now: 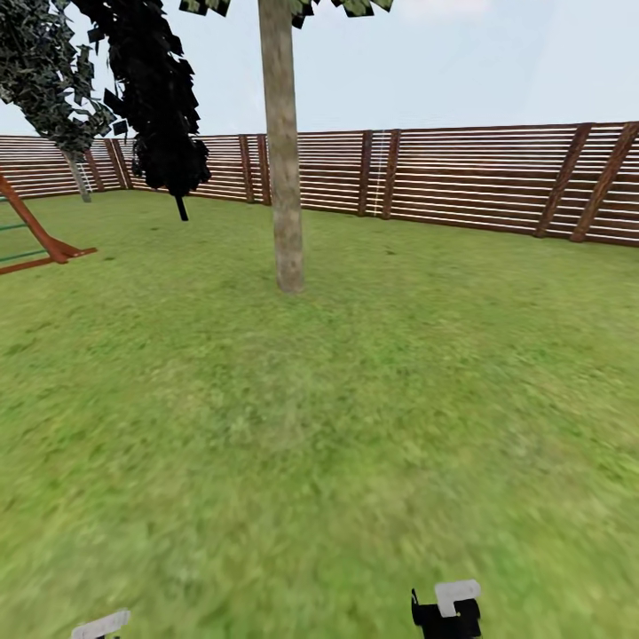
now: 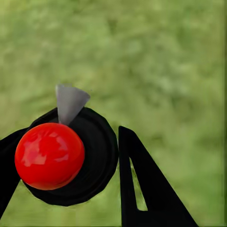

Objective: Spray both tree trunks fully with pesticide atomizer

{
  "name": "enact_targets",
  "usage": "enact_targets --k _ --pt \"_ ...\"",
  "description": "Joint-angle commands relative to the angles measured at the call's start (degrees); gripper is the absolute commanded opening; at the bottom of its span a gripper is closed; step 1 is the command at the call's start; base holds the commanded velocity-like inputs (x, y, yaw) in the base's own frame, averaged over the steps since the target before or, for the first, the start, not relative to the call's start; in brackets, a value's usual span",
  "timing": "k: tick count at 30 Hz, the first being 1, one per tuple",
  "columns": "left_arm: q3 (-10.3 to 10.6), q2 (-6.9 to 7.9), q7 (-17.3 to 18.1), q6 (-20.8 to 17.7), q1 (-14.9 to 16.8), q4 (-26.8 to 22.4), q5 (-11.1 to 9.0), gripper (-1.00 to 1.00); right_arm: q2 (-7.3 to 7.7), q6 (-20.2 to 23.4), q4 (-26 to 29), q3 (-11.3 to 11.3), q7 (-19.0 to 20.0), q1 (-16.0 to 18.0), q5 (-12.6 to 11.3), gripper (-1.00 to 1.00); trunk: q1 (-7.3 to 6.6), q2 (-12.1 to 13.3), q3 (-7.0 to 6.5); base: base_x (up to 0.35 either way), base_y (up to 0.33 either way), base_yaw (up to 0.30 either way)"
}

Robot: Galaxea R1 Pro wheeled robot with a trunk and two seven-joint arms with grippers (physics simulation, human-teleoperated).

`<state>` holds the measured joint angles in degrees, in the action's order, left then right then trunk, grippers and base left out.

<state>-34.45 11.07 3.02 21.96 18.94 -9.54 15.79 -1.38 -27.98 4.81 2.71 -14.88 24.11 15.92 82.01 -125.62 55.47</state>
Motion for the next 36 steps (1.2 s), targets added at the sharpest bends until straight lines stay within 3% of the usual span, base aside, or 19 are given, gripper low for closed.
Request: enact_targets --k 1,36 --pt "-0.51 0.00 0.30 0.19 0.04 0.05 0.30 -1.00 -0.02 -0.08 -0.06 0.28 -0.34 0.05 0.60 1.00 0.03 -0.02 0.05 0.338 0.000 0.000" --pt "-0.53 0.00 0.32 0.19 0.04 -0.02 0.30 -1.00 -0.28 -0.14 -0.15 0.28 -0.33 0.04 0.60 1.00 0.03 -0.02 0.05 0.338 0.000 0.000"
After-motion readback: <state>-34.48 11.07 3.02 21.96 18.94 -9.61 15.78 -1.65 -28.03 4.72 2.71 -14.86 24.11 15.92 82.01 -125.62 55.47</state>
